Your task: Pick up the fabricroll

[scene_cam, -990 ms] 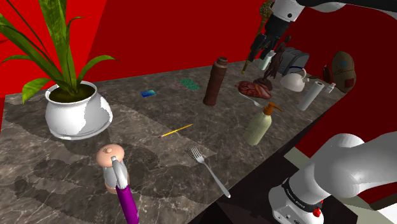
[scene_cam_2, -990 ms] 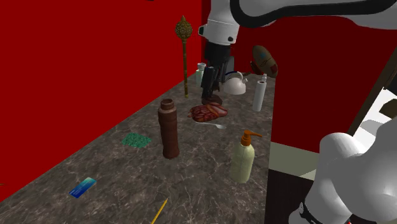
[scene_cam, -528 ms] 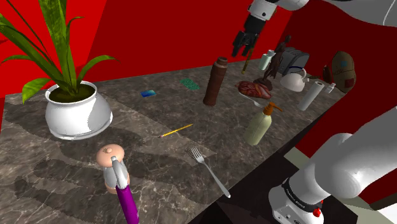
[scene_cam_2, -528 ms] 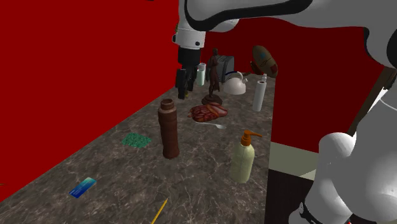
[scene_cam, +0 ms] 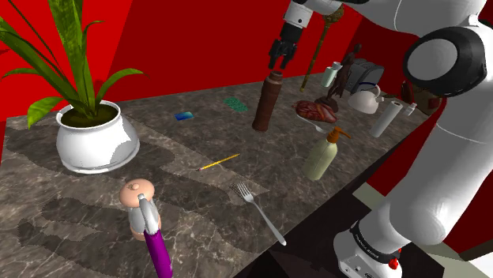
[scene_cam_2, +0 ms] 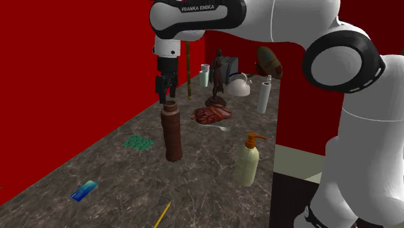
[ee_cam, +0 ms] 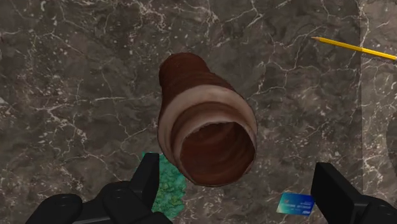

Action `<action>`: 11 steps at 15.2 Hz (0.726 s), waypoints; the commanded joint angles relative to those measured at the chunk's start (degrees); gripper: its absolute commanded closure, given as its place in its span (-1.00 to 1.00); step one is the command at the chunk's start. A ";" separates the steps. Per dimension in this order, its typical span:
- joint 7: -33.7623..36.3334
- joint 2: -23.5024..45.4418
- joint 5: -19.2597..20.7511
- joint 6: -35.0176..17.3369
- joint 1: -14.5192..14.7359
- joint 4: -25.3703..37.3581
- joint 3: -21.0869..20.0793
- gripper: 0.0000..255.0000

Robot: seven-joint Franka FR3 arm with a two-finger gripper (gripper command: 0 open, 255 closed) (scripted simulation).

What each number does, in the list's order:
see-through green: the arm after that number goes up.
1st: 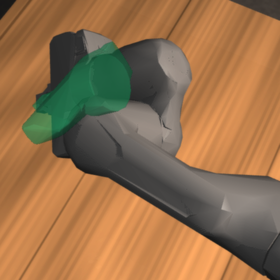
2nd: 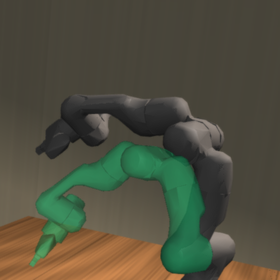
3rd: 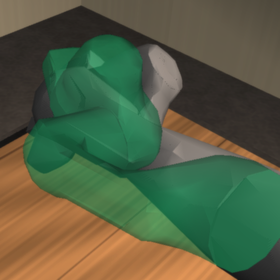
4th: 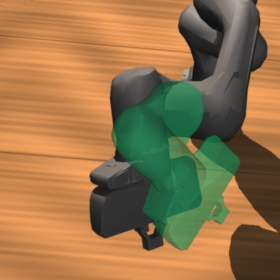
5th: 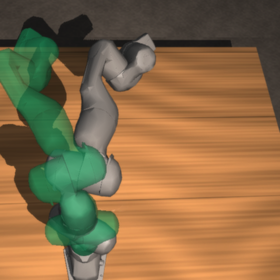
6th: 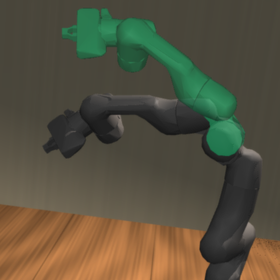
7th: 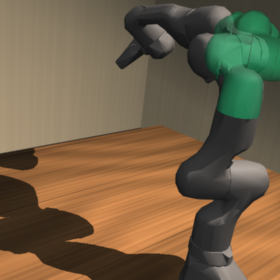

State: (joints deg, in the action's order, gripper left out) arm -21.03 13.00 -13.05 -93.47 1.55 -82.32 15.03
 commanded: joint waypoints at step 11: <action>-2.67 8.56 -3.03 -1.75 -1.46 4.41 -0.49 -1.00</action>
State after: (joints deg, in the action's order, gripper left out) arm -23.65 21.61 -16.08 -94.97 0.07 -77.64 14.54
